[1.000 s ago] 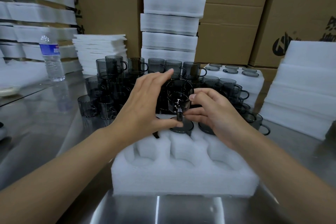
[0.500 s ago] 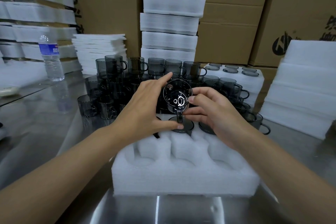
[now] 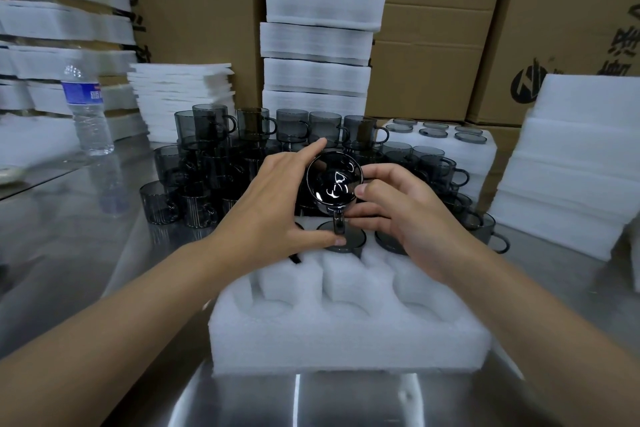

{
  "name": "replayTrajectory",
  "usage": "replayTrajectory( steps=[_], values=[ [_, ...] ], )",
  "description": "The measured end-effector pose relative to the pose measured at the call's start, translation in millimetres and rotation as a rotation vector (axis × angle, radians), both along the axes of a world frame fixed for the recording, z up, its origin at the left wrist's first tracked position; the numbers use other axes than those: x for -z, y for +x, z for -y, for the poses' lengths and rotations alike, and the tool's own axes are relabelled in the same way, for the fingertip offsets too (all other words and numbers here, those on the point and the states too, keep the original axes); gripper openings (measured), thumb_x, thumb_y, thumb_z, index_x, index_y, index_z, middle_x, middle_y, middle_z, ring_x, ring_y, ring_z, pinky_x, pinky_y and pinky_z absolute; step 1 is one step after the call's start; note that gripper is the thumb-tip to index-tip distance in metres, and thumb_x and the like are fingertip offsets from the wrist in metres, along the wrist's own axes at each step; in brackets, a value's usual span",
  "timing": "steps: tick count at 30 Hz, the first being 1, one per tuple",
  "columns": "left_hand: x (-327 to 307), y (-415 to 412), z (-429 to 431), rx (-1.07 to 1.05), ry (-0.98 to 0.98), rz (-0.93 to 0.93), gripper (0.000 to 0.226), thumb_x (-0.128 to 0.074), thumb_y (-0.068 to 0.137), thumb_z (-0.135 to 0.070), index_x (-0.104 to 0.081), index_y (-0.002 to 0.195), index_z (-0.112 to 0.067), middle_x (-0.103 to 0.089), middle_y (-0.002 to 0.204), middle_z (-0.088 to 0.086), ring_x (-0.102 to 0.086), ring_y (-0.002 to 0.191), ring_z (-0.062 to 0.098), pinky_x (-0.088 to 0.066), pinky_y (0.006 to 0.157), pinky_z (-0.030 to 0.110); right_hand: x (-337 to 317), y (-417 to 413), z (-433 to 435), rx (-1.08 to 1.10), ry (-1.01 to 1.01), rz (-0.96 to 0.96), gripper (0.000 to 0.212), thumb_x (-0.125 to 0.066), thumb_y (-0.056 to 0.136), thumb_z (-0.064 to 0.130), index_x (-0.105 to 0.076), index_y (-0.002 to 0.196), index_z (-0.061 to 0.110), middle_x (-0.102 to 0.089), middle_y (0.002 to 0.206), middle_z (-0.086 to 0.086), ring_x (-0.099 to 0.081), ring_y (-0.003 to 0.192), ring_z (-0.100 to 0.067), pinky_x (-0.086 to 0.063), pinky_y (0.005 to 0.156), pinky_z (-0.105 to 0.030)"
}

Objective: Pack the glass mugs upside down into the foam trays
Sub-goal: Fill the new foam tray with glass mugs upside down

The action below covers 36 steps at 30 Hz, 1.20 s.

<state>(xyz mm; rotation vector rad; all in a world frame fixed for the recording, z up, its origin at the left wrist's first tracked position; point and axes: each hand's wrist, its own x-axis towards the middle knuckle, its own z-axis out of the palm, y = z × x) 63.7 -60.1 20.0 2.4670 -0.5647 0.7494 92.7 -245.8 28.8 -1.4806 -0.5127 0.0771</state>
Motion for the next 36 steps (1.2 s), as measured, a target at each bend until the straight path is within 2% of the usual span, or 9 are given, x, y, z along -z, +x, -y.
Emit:
replayTrajectory(
  steps=[5,10,14,20,26,31,36],
  values=[
    [0.0,-0.1,-0.7,-0.004,0.010,-0.001,0.111,-0.076,0.059,-0.055,-0.014,0.148,-0.033,-0.035,0.127,-0.023,-0.021,0.123,-0.005,-0.018,0.096,0.002,0.4,0.5,-0.8,0.006,-0.003,0.011,0.039,-0.065,0.066,0.025,-0.059,0.104,0.018,-0.065,0.097,-0.006,-0.068,0.078,-0.015,-0.055,0.068,-0.025],
    [-0.8,-1.4,0.1,-0.002,0.017,0.002,0.111,-0.071,0.058,-0.058,-0.015,0.149,-0.030,-0.037,0.129,-0.019,-0.021,0.125,-0.002,-0.016,0.098,0.006,0.3,0.3,-0.7,-0.003,0.007,0.027,0.035,-0.064,0.066,0.024,-0.059,0.101,0.019,-0.063,0.091,-0.003,-0.068,0.076,-0.014,-0.055,0.067,-0.025],
    [-0.7,-1.6,0.1,-0.006,0.027,0.013,0.111,-0.074,0.060,-0.056,-0.016,0.149,-0.029,-0.037,0.132,-0.014,-0.022,0.125,0.000,-0.020,0.102,0.018,0.9,0.1,0.5,-0.011,0.014,0.036,0.033,-0.063,0.068,0.023,-0.059,0.101,0.020,-0.062,0.091,-0.002,-0.069,0.076,-0.014,-0.055,0.067,-0.024],
    [0.0,-0.3,-1.0,0.000,0.037,0.026,0.109,-0.070,0.060,-0.059,-0.016,0.150,-0.029,-0.036,0.131,-0.016,-0.021,0.124,-0.002,-0.013,0.098,0.000,1.1,-0.2,1.0,-0.015,0.009,0.061,0.035,-0.062,0.068,0.024,-0.060,0.102,0.021,-0.064,0.094,-0.001,-0.070,0.079,-0.015,-0.055,0.069,-0.024],
    [0.4,1.0,-1.9,-0.007,0.041,0.049,0.110,-0.075,0.063,-0.054,-0.013,0.150,-0.029,-0.029,0.129,-0.022,-0.018,0.123,-0.005,-0.011,0.099,-0.001,1.8,-0.2,1.6,-0.019,0.010,0.089,0.038,-0.064,0.068,0.023,-0.059,0.106,0.022,-0.065,0.104,-0.005,-0.071,0.086,-0.017,-0.054,0.069,-0.024],
    [0.9,0.5,-1.2,-0.007,0.018,0.053,0.110,-0.076,0.063,-0.051,-0.010,0.150,-0.031,-0.029,0.129,-0.024,-0.018,0.124,-0.007,-0.015,0.097,0.000,3.0,0.7,1.7,-0.006,0.009,0.112,0.036,-0.068,0.068,0.025,-0.061,0.103,0.026,-0.063,0.101,0.001,-0.070,0.084,-0.012,-0.053,0.068,-0.022],
    [0.4,-0.5,-1.6,0.001,0.009,0.066,0.109,-0.078,0.063,-0.047,-0.015,0.149,-0.029,-0.030,0.127,-0.023,-0.020,0.122,-0.005,-0.011,0.098,-0.004,3.8,2.1,1.7,0.000,0.005,0.113,0.036,-0.070,0.068,0.026,-0.062,0.103,0.028,-0.064,0.100,0.003,-0.070,0.086,-0.012,-0.053,0.068,-0.022]
  ],
)
